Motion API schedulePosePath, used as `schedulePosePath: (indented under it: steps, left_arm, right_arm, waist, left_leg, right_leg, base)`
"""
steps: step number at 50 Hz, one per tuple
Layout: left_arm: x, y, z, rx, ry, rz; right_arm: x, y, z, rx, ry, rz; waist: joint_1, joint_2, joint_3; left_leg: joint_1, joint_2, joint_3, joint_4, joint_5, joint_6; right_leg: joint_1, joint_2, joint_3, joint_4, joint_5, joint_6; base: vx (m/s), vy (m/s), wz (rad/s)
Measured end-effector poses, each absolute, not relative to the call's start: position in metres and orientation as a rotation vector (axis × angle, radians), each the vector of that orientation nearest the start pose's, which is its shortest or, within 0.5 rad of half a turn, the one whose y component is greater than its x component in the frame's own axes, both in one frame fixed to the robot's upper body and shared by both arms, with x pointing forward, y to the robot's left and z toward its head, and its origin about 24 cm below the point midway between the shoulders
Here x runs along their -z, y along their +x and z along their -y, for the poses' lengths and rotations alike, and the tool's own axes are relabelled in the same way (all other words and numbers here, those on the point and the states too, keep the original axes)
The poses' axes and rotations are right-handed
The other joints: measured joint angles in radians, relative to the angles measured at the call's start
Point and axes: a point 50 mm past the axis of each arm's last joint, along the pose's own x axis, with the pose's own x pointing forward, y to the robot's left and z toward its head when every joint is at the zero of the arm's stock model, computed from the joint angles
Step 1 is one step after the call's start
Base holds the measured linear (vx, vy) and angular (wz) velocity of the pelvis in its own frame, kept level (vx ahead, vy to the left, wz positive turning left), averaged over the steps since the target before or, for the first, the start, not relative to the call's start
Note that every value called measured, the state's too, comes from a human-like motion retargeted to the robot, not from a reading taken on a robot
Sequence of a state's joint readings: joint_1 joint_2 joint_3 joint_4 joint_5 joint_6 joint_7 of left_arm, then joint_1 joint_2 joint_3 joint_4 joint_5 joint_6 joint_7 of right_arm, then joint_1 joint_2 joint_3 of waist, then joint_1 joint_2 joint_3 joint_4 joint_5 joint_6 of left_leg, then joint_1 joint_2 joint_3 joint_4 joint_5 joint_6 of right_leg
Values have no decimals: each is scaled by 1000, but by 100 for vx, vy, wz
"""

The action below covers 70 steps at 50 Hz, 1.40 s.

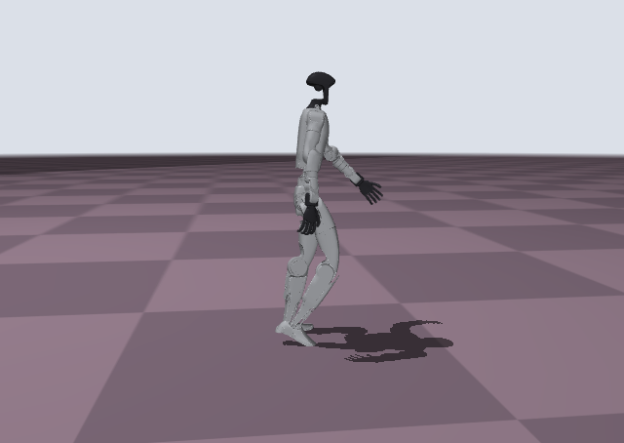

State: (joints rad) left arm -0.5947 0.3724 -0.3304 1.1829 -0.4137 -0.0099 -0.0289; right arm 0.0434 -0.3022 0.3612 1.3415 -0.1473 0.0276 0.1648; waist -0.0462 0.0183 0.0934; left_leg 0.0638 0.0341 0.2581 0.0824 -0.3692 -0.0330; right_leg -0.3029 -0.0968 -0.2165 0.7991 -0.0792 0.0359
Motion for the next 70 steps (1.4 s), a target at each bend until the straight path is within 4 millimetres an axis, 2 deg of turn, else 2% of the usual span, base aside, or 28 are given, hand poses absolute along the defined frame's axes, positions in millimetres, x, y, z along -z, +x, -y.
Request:
schedulePosePath:
  steps: [3,5,8,10,13,15,17,20,23,25,28,32,35,38,42,45,47,50,53,55,58,62,66,70]
  left_arm:
    - [-23,353,-214,34,129,-366]
    - [-58,372,-203,54,81,-252]
    - [-98,386,-196,87,86,-95]
    - [-111,388,-194,113,114,-43]
    - [-104,384,-191,142,145,-51]
    - [-85,377,-190,151,161,-108]
    - [-53,364,-191,156,178,-215]
    - [9,329,-195,165,213,-451]
    - [72,274,-203,171,251,-738]
    - [107,230,-210,162,261,-921]
    - [142,162,-224,116,250,-1155]
    - [162,86,-242,-25,185,-1364]
    - [165,42,-256,-187,110,-1446]
    - [164,7,-265,-321,46,-1487]
    - [162,-29,-269,-392,3,-1524]
    - [160,-41,-268,-399,-32,-1524]
    - [160,-42,-268,-399,-71,-1513]
    - [160,-35,-269,-379,-141,-1488]
    - [160,-19,-269,-306,-191,-1456]
    - [160,-2,-270,-228,-190,-1421]
    - [156,39,-272,-146,-127,-1314]
    - [141,99,-268,-79,-51,-1112]
    - [115,154,-256,29,-39,-888]
    - [87,190,-244,120,-67,-709]
  right_arm:
    - [168,22,248,-306,-452,-1519]
    - [167,21,253,-249,-494,-1561]
    - [168,26,248,-254,-494,-1558]
    - [170,31,241,-279,-490,-1541]
    - [169,44,238,-290,-494,-1499]
    - [168,54,239,-283,-506,-1473]
    - [166,67,241,-267,-526,-1449]
    - [161,86,246,-235,-557,-1417]
    - [154,113,251,-188,-590,-1362]
    - [146,135,255,-152,-619,-1309]
    - [130,173,259,-102,-657,-1206]
    - [97,230,264,-33,-700,-1029]
    - [65,270,268,30,-731,-869]
    - [31,301,272,107,-749,-707]
    - [6,319,276,176,-735,-576]
    - [5,319,277,174,-726,-573]
    - [16,312,274,138,-734,-621]
    - [42,293,267,32,-762,-742]
    - [75,264,255,-136,-787,-887]
    - [94,242,245,-263,-787,-975]
    - [112,220,233,-396,-773,-1056]
    - [121,205,230,-437,-787,-1094]
    - [119,203,240,-364,-798,-1075]
    - [113,206,254,-262,-793,-1038]
  waist:
    - [-60,-13,25]
    - [-86,-37,39]
    - [-125,-72,83]
    - [-118,-72,105]
    - [-100,-58,109]
    - [-93,-58,105]
    - [-83,-69,104]
    - [-64,-102,102]
    - [-44,-118,70]
    - [-16,-120,50]
    - [58,-138,40]
    - [179,-171,44]
    - [270,-175,57]
    - [349,-126,79]
    - [403,-43,89]
    - [425,-25,79]
    - [440,-31,62]
    - [465,-39,36]
    - [490,-26,18]
    - [513,-17,-2]
    - [530,-32,-28]
    - [513,-32,-28]
    - [468,-16,-14]
    - [406,-2,6]
  left_leg:
    - [44,-32,-53,11,-25,6]
    - [69,-77,-74,10,-41,11]
    - [160,-111,-116,6,-79,-9]
    - [217,-71,-112,-2,-94,-51]
    - [262,-36,-115,11,-85,-74]
    - [279,-43,-131,46,-54,-58]
    - [277,-61,-141,124,9,-25]
    - [206,-101,-144,351,123,54]
    - [-4,-111,-141,696,173,130]
    - [-144,-109,-133,873,161,166]
    - [-290,-124,-96,965,90,205]
    - [-398,-157,-35,804,37,205]
    - [-401,-160,10,503,91,161]
    - [-337,-113,94,152,178,87]
    - [-279,-52,272,-128,208,-34]
    - [-278,-39,384,-170,179,-91]
    - [-271,-39,407,-170,177,-95]
    - [-232,-37,373,-170,193,-79]
    - [-159,-23,293,-170,183,-62]
    - [-122,-3,240,-158,157,-45]
    - [-114,-1,153,-129,121,-12]
    - [-96,-18,21,-87,91,1]
    - [-74,-41,-125,-49,71,-8]
    - [-46,-67,-270,-28,60,-8]
  right_leg:
    - [3,-26,-27,-306,33,33]
    - [16,-54,-25,-573,116,71]
    - [56,-84,-41,-862,180,192]
    - [24,-39,-35,-886,124,226]
    - [14,8,5,-886,130,226]
    - [45,-3,18,-886,188,226]
    - [95,-34,17,-886,212,226]
    - [181,-104,18,-886,172,226]
    - [214,-135,14,-867,114,194]
    - [222,-134,13,-851,84,173]
    - [242,-135,27,-843,51,166]
    - [263,-136,60,-843,15,172]
    - [287,-115,84,-846,-12,170]
    - [346,-45,97,-845,-48,147]
    - [459,53,78,-844,-98,100]
    - [521,86,52,-839,-121,71]
    - [543,97,36,-822,-125,53]
    - [567,114,12,-760,-105,22]
    - [564,129,-29,-601,-15,-2]
    - [500,125,-55,-402,74,0]
    - [323,90,-67,-72,165,23]
    - [147,29,-74,166,129,-2]
    - [63,-47,-107,133,48,-47]
    - [59,-79,-119,-142,12,-41]
  base:
    - [56,-3,97]
    - [58,-8,80]
    - [66,-17,65]
    - [66,-43,3]
    - [69,-33,-3]
    - [73,-13,16]
    - [75,-10,17]
    - [73,-10,25]
    - [65,-18,31]
    - [59,-21,7]
    - [55,-17,-27]
    - [52,-10,-52]
    - [51,-4,-59]
    - [55,0,-52]
    - [60,4,3]
    - [61,5,47]
    - [62,6,60]
    - [65,8,72]
    - [68,10,93]
    - [64,11,101]
    - [56,10,128]
    - [50,7,164]
    - [43,2,191]
    - [39,-6,201]
